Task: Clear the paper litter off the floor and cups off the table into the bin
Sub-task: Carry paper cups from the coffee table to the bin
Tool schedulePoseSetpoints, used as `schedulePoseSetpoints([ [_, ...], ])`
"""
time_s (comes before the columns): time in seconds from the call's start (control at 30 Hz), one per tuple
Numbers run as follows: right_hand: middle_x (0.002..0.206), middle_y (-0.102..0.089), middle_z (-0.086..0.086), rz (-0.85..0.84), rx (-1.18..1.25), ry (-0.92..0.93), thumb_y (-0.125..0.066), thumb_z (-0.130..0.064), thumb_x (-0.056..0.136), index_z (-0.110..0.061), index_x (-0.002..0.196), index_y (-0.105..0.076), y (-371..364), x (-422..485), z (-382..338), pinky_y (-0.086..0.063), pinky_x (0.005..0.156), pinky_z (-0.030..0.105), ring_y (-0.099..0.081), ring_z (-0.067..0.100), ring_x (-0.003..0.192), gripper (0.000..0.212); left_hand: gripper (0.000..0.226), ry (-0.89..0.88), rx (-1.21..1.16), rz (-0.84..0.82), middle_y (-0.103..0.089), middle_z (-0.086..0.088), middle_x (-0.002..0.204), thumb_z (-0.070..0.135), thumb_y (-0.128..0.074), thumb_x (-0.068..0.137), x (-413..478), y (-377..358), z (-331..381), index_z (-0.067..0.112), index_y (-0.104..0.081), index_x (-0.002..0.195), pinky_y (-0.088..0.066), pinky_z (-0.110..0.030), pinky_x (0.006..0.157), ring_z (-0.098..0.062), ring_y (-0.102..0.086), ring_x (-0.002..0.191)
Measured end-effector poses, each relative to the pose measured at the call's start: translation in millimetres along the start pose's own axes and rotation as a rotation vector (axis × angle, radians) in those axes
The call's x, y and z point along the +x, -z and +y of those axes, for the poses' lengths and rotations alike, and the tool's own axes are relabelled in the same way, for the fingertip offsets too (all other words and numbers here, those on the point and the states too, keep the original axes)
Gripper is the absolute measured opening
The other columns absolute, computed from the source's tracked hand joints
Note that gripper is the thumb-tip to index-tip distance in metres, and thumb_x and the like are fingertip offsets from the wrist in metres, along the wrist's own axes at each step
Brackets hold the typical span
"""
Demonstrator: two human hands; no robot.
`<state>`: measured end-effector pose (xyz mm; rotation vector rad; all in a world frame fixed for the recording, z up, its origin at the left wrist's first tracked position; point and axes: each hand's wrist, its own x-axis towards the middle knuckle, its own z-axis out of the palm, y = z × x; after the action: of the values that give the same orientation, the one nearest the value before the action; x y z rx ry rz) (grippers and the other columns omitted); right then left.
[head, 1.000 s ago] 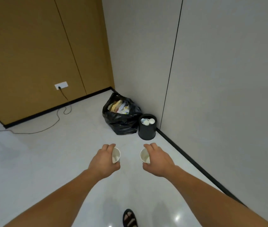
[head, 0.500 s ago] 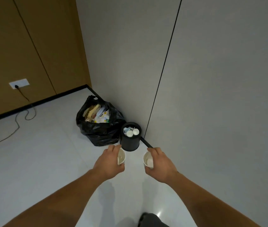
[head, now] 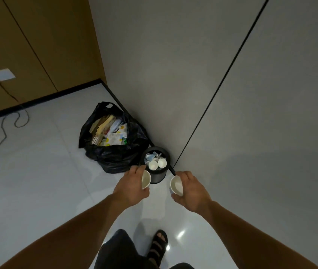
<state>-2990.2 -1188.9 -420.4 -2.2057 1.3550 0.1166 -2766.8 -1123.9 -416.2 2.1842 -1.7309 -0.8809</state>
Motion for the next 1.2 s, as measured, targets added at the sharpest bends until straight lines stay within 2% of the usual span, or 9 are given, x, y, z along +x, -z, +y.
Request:
schedulePoseSetpoints([
  [0.2, 0.141, -0.039, -0.006, -0.026, 0.03, -0.05, -0.069, -0.052, 0.08, -0.027, 0.145, -0.031, -0.4, 103.3, 29.0, -0.043, 0.094, 0.025, -0.045, 0.015, 0.119, 0.079, 0.086, 0.027, -0.068, -0.062, -0.03, 0.0, 0.146, 0.035, -0.069, 0.079, 105.0, -13.4, -30.5, 0.022, -0.022, 0.149, -0.039, -0.032, 0.106, -0.019, -0.035, 0.131],
  [0.37, 0.14, -0.039, -0.011, -0.042, 0.136, -0.156, -0.073, -0.056, 0.075, -0.035, 0.143, -0.028, -45.5, 198.8, 63.5, -0.04, 0.085, 0.02, -0.041, 0.006, 0.109, 0.084, 0.081, -0.027, -0.063, -0.067, -0.039, -0.006, 0.143, 0.03, -0.071, 0.078, 213.5, -54.8, -73.7, 0.015, -0.031, 0.147, -0.036, -0.023, 0.098, -0.022, -0.044, 0.125],
  [0.47, 0.139, -0.041, -0.01, -0.059, 0.16, -0.173, -0.077, -0.051, 0.075, -0.034, 0.142, -0.028, -86.7, 256.0, 90.2, -0.033, 0.081, 0.013, -0.04, 0.005, 0.11, 0.085, 0.081, -0.012, -0.097, -0.082, -0.038, -0.001, 0.139, 0.032, -0.074, 0.076, 275.3, -93.9, -98.6, 0.02, -0.031, 0.144, -0.038, -0.023, 0.09, -0.021, -0.045, 0.122],
  [0.67, 0.13, -0.05, -0.002, -0.058, 0.117, -0.11, -0.079, -0.043, 0.076, -0.024, 0.137, -0.039, -171.8, 354.9, 159.1, -0.044, 0.084, 0.023, -0.053, 0.016, 0.113, 0.075, 0.076, 0.003, -0.127, -0.102, -0.042, -0.005, 0.136, 0.028, -0.072, 0.08, 366.2, -211.3, -143.9, 0.017, -0.03, 0.143, -0.038, -0.023, 0.089, -0.02, -0.047, 0.121],
  [0.77, 0.131, -0.051, 0.0, -0.071, 0.122, -0.08, -0.08, -0.042, 0.076, -0.021, 0.139, -0.039, -209.1, 390.2, 189.4, -0.044, 0.085, 0.024, -0.053, 0.016, 0.115, 0.078, 0.075, 0.026, -0.14, -0.109, -0.044, -0.007, 0.135, 0.029, -0.072, 0.079, 393.6, -263.3, -160.3, 0.016, -0.033, 0.141, -0.043, -0.028, 0.095, -0.023, -0.047, 0.121],
  [0.87, 0.133, -0.05, -0.002, -0.103, 0.171, -0.049, -0.081, -0.039, 0.074, -0.024, 0.138, -0.039, -241.0, 412.7, 205.2, -0.037, 0.082, 0.016, -0.05, 0.014, 0.117, 0.078, 0.074, 0.048, -0.111, -0.115, -0.044, -0.008, 0.137, 0.038, -0.064, 0.078, 408.2, -299.6, -170.7, 0.016, -0.034, 0.142, -0.046, -0.04, 0.099, -0.027, -0.044, 0.125],
  [0.93, 0.132, -0.051, -0.002, -0.117, 0.157, -0.005, -0.081, -0.04, 0.074, -0.023, 0.137, -0.041, -258.1, 425.4, 212.7, -0.034, 0.082, 0.014, -0.049, 0.015, 0.117, 0.077, 0.071, 0.049, -0.073, -0.097, -0.045, -0.006, 0.137, 0.039, -0.062, 0.081, 414.8, -318.5, -178.6, 0.017, -0.034, 0.142, -0.044, -0.04, 0.102, -0.025, -0.043, 0.127],
  [1.1, 0.131, -0.053, -0.003, -0.12, 0.159, 0.013, -0.084, -0.036, 0.072, -0.024, 0.135, -0.044, -277.0, 451.3, 225.1, -0.04, 0.084, 0.02, -0.051, 0.017, 0.118, 0.076, 0.072, 0.111, -0.037, -0.014, -0.052, -0.006, 0.129, 0.026, -0.077, 0.074, 420.5, -340.9, -195.6, 0.015, -0.042, 0.136, -0.045, -0.036, 0.093, -0.027, -0.051, 0.118],
  [1.2, 0.135, -0.051, -0.001, -0.068, 0.168, -0.001, -0.084, -0.035, 0.072, -0.022, 0.138, -0.044, -280.5, 465.5, 228.1, -0.043, 0.088, 0.024, -0.05, 0.019, 0.123, 0.078, 0.077, 0.111, 0.006, 0.03, -0.054, -0.008, 0.125, 0.029, -0.079, 0.072, 428.1, -344.0, -201.9, 0.013, -0.042, 0.138, -0.047, -0.037, 0.091, -0.027, -0.053, 0.113],
])
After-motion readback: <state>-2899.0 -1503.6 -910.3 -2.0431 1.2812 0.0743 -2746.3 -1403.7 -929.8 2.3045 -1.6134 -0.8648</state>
